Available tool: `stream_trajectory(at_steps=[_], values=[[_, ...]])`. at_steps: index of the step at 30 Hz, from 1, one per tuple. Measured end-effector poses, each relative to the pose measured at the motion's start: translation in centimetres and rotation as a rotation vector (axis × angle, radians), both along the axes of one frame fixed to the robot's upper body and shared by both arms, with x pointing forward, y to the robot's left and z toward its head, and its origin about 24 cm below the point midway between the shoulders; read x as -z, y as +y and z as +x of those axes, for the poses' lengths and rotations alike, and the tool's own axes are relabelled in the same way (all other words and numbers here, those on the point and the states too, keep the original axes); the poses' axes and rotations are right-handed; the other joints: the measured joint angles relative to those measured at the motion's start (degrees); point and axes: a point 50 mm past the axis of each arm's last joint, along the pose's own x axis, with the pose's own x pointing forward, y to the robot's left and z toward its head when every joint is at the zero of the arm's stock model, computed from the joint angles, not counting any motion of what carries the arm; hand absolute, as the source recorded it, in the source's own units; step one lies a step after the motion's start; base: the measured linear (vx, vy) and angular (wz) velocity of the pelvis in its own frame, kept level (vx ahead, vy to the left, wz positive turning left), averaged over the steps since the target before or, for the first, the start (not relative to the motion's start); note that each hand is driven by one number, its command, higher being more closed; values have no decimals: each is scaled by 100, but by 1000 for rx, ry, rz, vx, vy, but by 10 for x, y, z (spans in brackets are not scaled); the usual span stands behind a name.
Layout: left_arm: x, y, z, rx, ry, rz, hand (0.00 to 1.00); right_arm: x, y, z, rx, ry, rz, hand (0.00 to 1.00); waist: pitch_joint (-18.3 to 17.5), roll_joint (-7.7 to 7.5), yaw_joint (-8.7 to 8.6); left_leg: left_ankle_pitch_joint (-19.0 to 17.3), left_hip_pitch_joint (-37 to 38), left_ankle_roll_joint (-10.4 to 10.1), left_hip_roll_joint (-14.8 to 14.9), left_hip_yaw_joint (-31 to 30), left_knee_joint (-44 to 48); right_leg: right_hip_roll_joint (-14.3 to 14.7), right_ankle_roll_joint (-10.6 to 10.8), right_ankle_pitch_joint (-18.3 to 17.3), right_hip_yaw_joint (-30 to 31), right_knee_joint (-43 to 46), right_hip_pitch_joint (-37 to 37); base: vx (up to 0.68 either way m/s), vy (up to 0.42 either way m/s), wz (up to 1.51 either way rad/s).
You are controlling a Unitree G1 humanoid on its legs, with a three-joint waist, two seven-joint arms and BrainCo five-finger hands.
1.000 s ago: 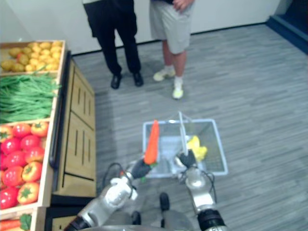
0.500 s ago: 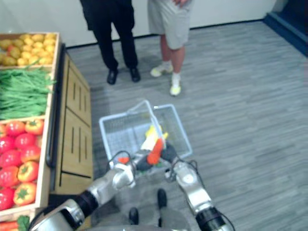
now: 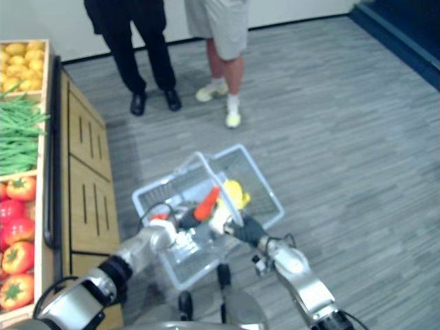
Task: Pick vegetable in the basket
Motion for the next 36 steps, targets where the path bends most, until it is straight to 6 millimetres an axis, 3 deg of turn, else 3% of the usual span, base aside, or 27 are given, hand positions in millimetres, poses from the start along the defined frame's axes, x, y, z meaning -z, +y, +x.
stream_trajectory(at_steps=[4, 11, 15, 17, 22, 24, 25, 26, 27, 30, 31, 36], values=[[0, 4, 2, -28, 4, -1, 0, 0, 0, -1, -6, 0, 2, 100, 71, -4, -33, 0, 0, 0, -6, 16, -1, -6, 3, 1, 19, -2, -4, -28, 40, -2], [-2, 2, 3, -35, 0, -22, 0, 2, -8, -1, 50, 0, -16, 100, 224, 125, -33, 4, -12, -3, 4, -36, -10, -6, -9, -10, -52, -4, 0, -9, 26, 4], [-4, -2, 3, -23, 3, -28, 0, 11, -14, 1, 122, 23, -19, 100, 228, 142, -67, 45, 54, -53, 8, -88, -89, -11, -5, -10, -138, -4, 46, 1, 35, 8], [-11, -6, 3, -18, -18, -66, 0, 20, -23, 3, 185, 48, -37, 100, 249, 218, -161, 54, 108, -66, 9, -189, -94, -24, -1, -13, -274, -4, 137, -8, 39, 22], [-27, -16, 0, 4, -60, -151, 0, 40, -39, 2, 323, 109, -83, 100, 233, 367, -211, 111, 129, -80, 7, -205, -180, -31, 15, -28, -295, -5, 135, -22, 28, 4], [-29, -9, -4, 18, -50, -157, 0, 47, -74, 0, 494, 140, -137, 100, 224, 512, -220, 131, 124, -80, -2, -263, -185, -43, 35, -56, -350, -5, 147, -28, 26, 13], [-30, -7, -5, 27, -54, -158, 0, 49, -83, -1, 534, 152, -151, 100, 210, 542, -225, 142, 118, -81, -6, -292, -189, -50, 42, -64, -379, -4, 148, -34, 38, 26], [-24, 6, -9, -1, -19, -136, 0, 54, -110, -7, 688, 183, -188, 100, 196, 566, -249, 163, 149, -94, -4, -345, -208, -53, 23, -82, -452, -5, 197, -22, 27, 20], [-22, 10, -10, -12, -11, -130, 0, 54, -114, -8, 711, 182, -192, 100, 196, 566, -253, 166, 158, -96, -2, -347, -216, -51, 22, -83, -454, -5, 204, -29, 27, 14], [-4, 52, -22, -112, 78, -33, 0, 39, -160, -14, 983, 123, -210, 100, 192, 573, -336, 185, 189, -131, 4, -334, -288, -47, 29, -125, -451, -7, 198, 0, 0, 0], [-3, 57, -23, -123, 82, -25, 0, 36, -167, -16, 1016, 113, -220, 100, 189, 577, -336, 185, 190, -131, 5, -336, -286, -47, 29, -125, -454, -7, 201, 0, 0, 0], [-32, 74, -19, -203, -11, -149, 0, 15, -207, -27, 1176, 47, -270, 100, 123, 611, -331, 205, 194, -104, 14, -366, -282, -48, 28, -123, -504, -6, 220, -5, 28, 3]])
